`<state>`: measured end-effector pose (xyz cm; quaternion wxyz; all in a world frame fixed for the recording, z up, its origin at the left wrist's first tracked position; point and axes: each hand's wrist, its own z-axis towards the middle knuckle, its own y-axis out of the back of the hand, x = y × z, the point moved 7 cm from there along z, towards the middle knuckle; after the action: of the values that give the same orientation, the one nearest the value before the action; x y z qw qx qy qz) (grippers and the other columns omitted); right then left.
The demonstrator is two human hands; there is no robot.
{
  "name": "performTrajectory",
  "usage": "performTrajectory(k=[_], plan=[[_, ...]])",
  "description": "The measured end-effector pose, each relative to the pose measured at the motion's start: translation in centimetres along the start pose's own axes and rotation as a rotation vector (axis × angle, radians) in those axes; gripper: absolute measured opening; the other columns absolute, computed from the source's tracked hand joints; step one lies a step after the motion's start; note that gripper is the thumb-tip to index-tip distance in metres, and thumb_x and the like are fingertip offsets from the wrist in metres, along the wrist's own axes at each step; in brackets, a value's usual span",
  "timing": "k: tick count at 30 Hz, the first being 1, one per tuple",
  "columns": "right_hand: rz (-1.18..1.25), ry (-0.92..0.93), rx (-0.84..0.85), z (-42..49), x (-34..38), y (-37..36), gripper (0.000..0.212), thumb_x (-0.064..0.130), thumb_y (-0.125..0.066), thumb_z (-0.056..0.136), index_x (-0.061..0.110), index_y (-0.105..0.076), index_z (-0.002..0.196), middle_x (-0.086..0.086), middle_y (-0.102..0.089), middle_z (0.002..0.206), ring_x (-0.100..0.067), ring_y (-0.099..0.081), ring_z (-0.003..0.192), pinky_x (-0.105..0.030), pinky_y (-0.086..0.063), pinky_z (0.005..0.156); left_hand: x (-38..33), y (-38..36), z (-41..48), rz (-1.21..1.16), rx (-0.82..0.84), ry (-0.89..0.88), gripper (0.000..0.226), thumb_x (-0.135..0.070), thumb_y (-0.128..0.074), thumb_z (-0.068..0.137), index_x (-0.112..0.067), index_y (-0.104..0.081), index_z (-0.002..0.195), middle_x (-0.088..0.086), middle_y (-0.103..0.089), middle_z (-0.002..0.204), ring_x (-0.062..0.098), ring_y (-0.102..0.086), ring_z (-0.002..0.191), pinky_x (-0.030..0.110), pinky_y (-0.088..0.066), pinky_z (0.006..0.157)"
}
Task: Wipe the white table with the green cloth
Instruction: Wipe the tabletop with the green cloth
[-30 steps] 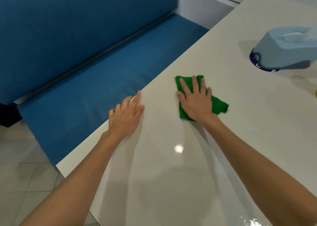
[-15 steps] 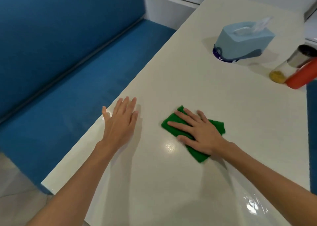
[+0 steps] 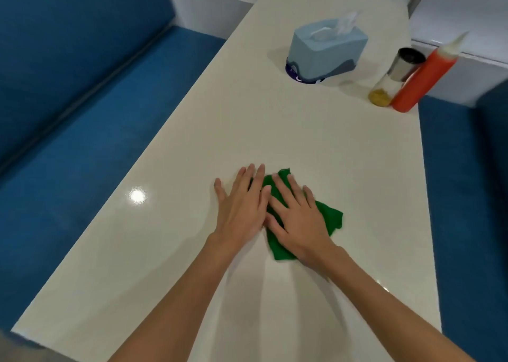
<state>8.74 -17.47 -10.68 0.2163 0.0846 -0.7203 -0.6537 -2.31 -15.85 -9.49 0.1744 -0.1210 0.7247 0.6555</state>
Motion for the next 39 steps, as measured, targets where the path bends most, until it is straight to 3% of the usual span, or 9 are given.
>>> performTrajectory(k=[5,9,12,17,19,23,27,34,39], plan=[[-0.001,0.002,0.013,-4.3,-7.3,1.6,0.053,0.060,-0.020,0.095,0.048,-0.018,0.147,0.012,-0.008,0.160,-0.012,0.003,0.147,-0.044,-0.002,0.118,-3.4,-3.1,0.1,0.121,0.011,-0.054,0.066,-0.049,0.002,0.094,-0.024,-0.014,0.153,0.006,-0.012,0.161,0.023,-0.009,0.148,0.064,-0.001,0.110],[0.016,-0.219,-0.058,-3.0,-14.9,3.3,0.055,0.063,-0.017,0.093,0.049,-0.019,0.146,0.007,-0.014,0.159,-0.017,-0.005,0.147,-0.051,-0.009,0.116,-3.5,-3.8,0.0,0.214,-0.075,-0.042,0.055,-0.043,-0.017,0.100,-0.024,-0.028,0.150,0.009,-0.026,0.157,0.028,-0.025,0.144,0.065,-0.014,0.108],[-0.019,-0.401,-0.112,-1.0,-19.1,4.1,0.056,0.060,-0.018,0.094,0.044,-0.020,0.148,0.002,-0.015,0.159,-0.023,-0.008,0.147,-0.055,-0.009,0.114,-3.5,-3.8,0.1,0.231,-0.086,-0.047,0.054,-0.043,-0.019,0.100,-0.026,-0.025,0.151,0.007,-0.022,0.158,0.025,-0.021,0.145,0.063,-0.011,0.109],[0.006,-0.684,-0.131,1.1,-18.1,3.4,0.055,0.049,-0.022,0.099,0.035,-0.012,0.152,-0.006,-0.006,0.161,-0.031,0.000,0.146,-0.056,-0.002,0.115,-3.2,-3.8,0.2,0.236,-0.092,-0.033,0.054,-0.044,-0.022,0.100,-0.027,-0.025,0.151,0.006,-0.022,0.158,0.025,-0.020,0.145,0.063,-0.012,0.108],[0.002,-0.607,-0.125,0.9,-15.0,2.6,0.055,0.051,-0.021,0.099,0.036,-0.012,0.152,-0.007,-0.005,0.161,-0.032,0.001,0.146,-0.054,-0.001,0.115,-3.1,-3.9,0.3,0.247,-0.095,-0.036,0.054,-0.045,-0.022,0.100,-0.027,-0.026,0.151,0.006,-0.024,0.158,0.025,-0.022,0.145,0.064,-0.013,0.108],[-0.032,-0.195,-0.082,-2.1,-8.6,1.4,0.056,0.056,-0.017,0.096,0.039,-0.022,0.149,-0.005,-0.015,0.159,-0.031,-0.009,0.146,-0.053,-0.010,0.116,-3.1,-3.9,0.3,0.236,-0.089,-0.030,0.056,-0.048,-0.018,0.099,-0.029,-0.021,0.152,0.004,-0.018,0.160,0.023,-0.016,0.147,0.062,-0.008,0.110],[-0.003,-0.010,-0.010,-6.0,-9.8,1.7,0.054,0.060,-0.018,0.095,0.046,-0.019,0.148,0.006,-0.011,0.160,-0.021,-0.002,0.148,-0.047,-0.001,0.116,-3.2,-3.6,0.0,0.227,-0.104,-0.031,0.056,-0.049,-0.017,0.098,-0.030,-0.022,0.151,0.003,-0.018,0.160,0.022,-0.016,0.147,0.061,-0.008,0.110],[-0.026,-0.337,-0.086,-5.7,-22.0,4.4,0.055,0.062,-0.020,0.093,0.048,-0.020,0.146,0.004,-0.014,0.160,-0.021,-0.007,0.147,-0.054,-0.008,0.115,-3.5,-3.5,0.0,0.222,-0.111,-0.031,0.056,-0.048,-0.018,0.097,-0.031,-0.024,0.150,0.002,-0.019,0.160,0.020,-0.016,0.146,0.060,-0.008,0.109],[0.014,-0.708,-0.135,-2.6,-25.5,4.8,0.053,0.054,-0.024,0.098,0.043,-0.016,0.149,-0.012,0.009,0.160,-0.029,0.006,0.147,-0.056,0.000,0.115,-3.6,-3.6,0.1,0.271,-0.110,-0.031,0.055,-0.046,-0.022,0.098,-0.027,-0.028,0.149,0.005,-0.025,0.157,0.024,-0.023,0.144,0.063,-0.014,0.106]])
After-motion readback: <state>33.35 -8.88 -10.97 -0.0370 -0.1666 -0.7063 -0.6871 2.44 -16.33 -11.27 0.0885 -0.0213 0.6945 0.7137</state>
